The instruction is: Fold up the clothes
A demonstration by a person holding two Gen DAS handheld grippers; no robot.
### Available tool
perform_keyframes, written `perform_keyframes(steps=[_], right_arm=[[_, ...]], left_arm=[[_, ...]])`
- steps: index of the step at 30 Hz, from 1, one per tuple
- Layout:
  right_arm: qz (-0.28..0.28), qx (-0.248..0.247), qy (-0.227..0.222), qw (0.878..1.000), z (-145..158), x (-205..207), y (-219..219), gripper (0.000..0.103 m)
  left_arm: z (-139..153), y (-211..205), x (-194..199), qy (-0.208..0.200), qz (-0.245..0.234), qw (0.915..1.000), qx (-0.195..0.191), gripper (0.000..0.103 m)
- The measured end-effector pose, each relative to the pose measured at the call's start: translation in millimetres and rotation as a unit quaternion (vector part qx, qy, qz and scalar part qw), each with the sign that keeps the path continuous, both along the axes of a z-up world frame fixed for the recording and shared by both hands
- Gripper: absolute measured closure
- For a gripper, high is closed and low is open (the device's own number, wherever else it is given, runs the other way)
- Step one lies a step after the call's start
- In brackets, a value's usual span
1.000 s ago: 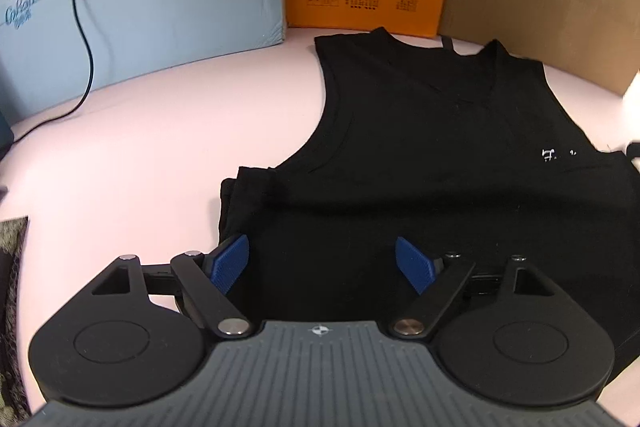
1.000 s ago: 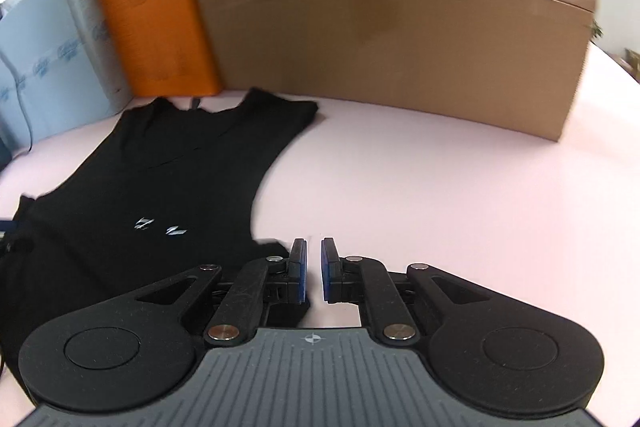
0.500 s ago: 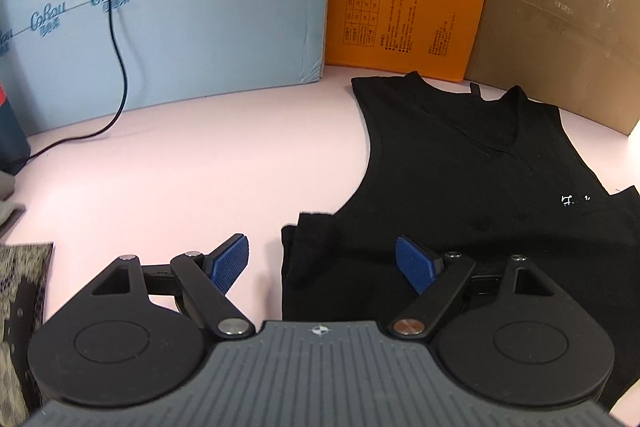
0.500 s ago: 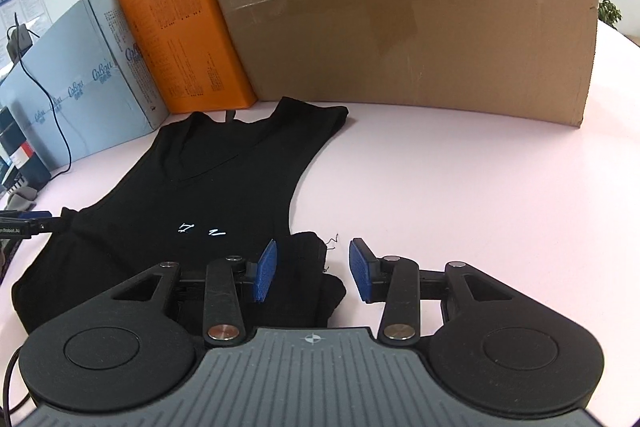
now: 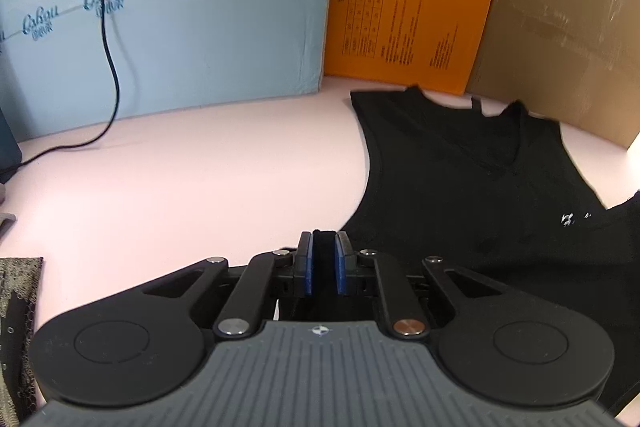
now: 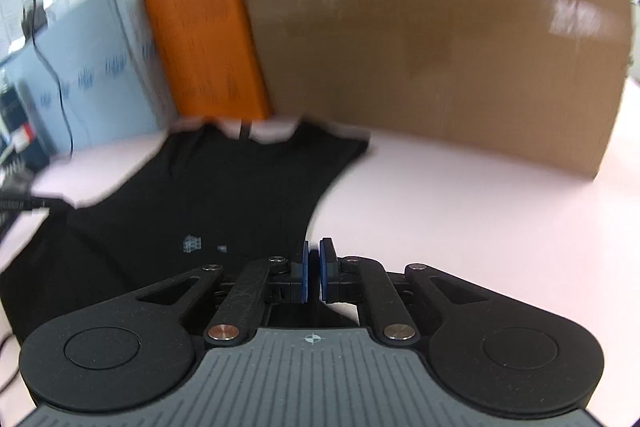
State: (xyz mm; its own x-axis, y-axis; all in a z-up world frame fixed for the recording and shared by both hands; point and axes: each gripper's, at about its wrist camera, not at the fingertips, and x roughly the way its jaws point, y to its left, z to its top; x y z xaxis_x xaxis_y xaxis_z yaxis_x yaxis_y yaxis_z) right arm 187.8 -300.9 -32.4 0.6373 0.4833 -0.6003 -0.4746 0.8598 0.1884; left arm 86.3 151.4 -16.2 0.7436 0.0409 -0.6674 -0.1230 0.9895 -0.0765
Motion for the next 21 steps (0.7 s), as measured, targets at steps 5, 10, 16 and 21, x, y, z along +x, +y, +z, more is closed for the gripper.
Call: perform_keyframes(steps=[5, 10, 16, 21], right_arm=[[-0.029, -0.007, -0.007, 1.0, -2, 9, -10, 0.098], [-0.015, 0.058, 0.033, 0.998, -4, 13, -24, 0.08], [0.029, 0.072, 0.059, 0.995, -15, 12, -17, 0.046], [0.06, 0.009, 0.039, 0.997, -13, 3, 8, 0.098]], left_arm=[[-1, 1, 7, 0.004, 0.001, 1.0, 0.009, 0.094], [1, 13, 0, -0.001, -0.005, 0.9999, -0.011, 0.085], [0, 24, -7, -0.012, -0.013, 0.9992, -0.035, 0.037], [-9, 4, 4, 0.016, -0.062, 0.9979, -0.005, 0.098]])
